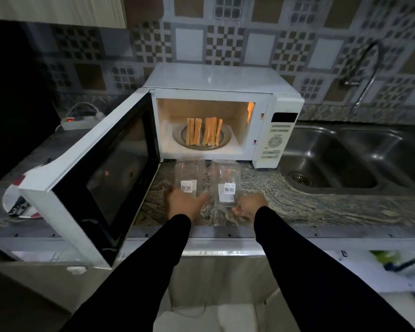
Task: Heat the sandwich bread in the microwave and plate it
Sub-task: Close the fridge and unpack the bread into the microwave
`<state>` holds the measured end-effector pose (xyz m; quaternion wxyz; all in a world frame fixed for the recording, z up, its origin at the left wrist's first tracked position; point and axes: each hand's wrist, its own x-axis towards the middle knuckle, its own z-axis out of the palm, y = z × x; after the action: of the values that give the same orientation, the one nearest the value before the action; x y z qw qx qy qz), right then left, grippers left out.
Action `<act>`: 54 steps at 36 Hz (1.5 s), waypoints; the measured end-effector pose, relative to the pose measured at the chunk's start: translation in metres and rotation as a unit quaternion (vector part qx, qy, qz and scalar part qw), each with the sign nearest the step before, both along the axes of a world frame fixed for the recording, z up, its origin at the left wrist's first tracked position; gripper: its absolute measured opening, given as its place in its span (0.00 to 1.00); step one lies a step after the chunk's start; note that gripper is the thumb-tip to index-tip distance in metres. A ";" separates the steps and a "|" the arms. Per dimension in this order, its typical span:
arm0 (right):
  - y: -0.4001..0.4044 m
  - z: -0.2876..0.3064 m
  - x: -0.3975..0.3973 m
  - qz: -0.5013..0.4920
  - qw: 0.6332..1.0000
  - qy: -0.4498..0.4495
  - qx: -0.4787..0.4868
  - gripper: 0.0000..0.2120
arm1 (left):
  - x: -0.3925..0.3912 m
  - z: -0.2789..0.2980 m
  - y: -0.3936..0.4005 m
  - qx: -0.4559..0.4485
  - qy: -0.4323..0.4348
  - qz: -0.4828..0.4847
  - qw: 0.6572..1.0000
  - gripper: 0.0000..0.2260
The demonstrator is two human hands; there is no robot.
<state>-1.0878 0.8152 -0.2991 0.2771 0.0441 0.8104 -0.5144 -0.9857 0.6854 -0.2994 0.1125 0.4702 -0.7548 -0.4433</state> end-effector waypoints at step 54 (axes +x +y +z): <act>-0.122 0.216 -0.211 0.039 0.969 0.156 -0.185 0.05 | -0.193 0.221 -0.116 -0.123 0.047 0.016 0.991 0.42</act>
<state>-1.2983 0.6930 -0.0826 0.1698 -0.1203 0.7356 -0.6447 -1.1792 0.5689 -0.0783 0.2117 0.4433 -0.7901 -0.3667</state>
